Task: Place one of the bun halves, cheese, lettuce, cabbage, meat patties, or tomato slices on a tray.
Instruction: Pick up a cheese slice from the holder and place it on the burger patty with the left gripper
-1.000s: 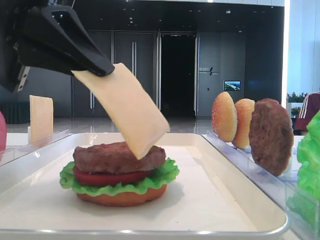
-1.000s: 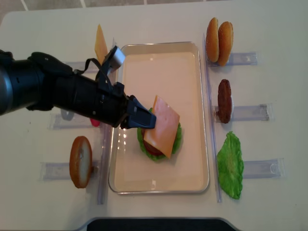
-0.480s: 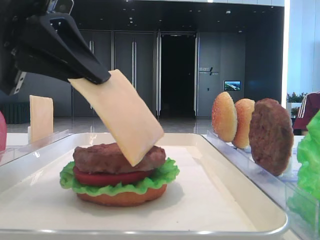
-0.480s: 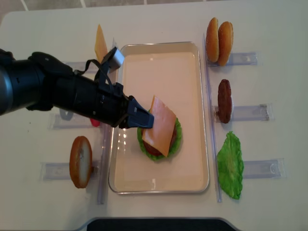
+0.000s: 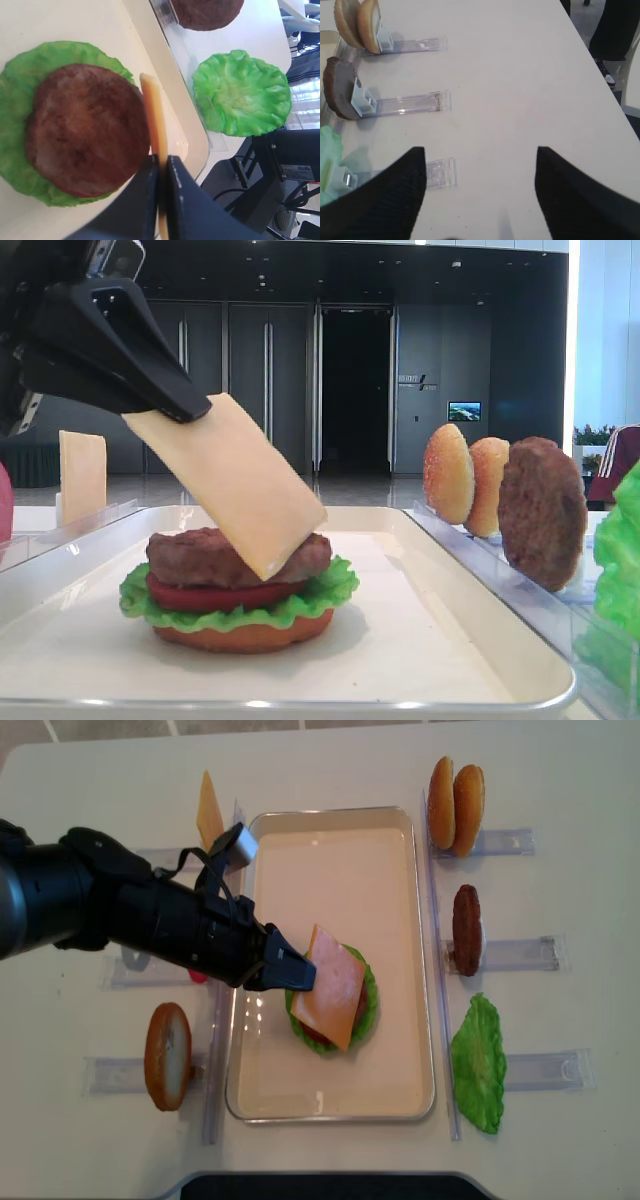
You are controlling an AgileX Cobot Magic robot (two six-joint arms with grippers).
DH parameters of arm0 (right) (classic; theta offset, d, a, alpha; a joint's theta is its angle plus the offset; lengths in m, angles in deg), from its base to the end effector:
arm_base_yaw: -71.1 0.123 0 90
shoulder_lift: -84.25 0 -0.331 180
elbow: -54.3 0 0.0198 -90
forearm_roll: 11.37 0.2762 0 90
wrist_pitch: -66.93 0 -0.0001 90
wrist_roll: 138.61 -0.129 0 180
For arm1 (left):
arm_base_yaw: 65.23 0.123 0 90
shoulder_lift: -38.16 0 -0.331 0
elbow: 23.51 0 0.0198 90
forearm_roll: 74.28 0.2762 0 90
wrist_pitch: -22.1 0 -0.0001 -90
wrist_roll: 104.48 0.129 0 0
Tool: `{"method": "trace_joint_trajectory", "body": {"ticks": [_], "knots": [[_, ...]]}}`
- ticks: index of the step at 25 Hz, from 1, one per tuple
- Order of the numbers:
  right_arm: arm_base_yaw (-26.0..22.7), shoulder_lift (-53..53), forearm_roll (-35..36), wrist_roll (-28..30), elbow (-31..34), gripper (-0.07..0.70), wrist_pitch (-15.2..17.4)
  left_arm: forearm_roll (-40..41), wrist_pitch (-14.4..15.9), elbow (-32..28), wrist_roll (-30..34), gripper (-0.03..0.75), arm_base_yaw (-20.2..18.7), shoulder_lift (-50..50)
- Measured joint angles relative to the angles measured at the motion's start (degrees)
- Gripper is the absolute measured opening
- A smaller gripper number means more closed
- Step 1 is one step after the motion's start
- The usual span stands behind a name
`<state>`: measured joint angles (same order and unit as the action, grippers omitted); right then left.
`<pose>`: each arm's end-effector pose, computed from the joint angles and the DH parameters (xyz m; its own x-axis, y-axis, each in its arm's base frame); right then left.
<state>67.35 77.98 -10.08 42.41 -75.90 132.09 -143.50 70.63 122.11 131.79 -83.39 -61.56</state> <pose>-0.0005 0.0027 0.2628 -0.5177 0.0256 -0.8552 0.0436 0.9990 0.0035 0.2620 -0.1811 0.1872 -0.8995 0.2438 -0.3625 0.4330 0.6072 -0.6662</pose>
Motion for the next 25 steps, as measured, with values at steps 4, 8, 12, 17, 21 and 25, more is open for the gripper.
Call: {"method": "trace_joint_trajectory", "body": {"ticks": [4, 8, 12, 17, 21, 25], "knots": [[0.0, 0.0, 0.0, 0.0, 0.0, 0.474, 0.0, 0.11, -1.09, 0.0, -0.13, 0.015, 0.0, 0.0], [0.0, 0.0, 0.0, 0.0, 0.0, 0.474, 0.0, 0.17, -2.76, 0.0, -1.38, 0.015, 0.0, 0.0], [0.0, 0.0, 0.0, 0.0, 0.0, 0.474, 0.0, 1.75, -4.52, 0.0, -3.68, 0.015, 0.0, 0.0], [0.0, 0.0, 0.0, 0.0, 0.0, 0.474, 0.0, 2.91, -5.13, 0.0, -5.24, 0.015, 0.0, 0.0], [0.0, 0.0, 0.0, 0.0, 0.0, 0.474, 0.0, 2.9, -5.49, 0.0, -6.57, 0.015, 0.0, 0.0], [0.0, 0.0, 0.0, 0.0, 0.0, 0.474, 0.0, 3.87, -6.08, 0.0, -8.95, 0.018, 0.0, 0.0]]}}
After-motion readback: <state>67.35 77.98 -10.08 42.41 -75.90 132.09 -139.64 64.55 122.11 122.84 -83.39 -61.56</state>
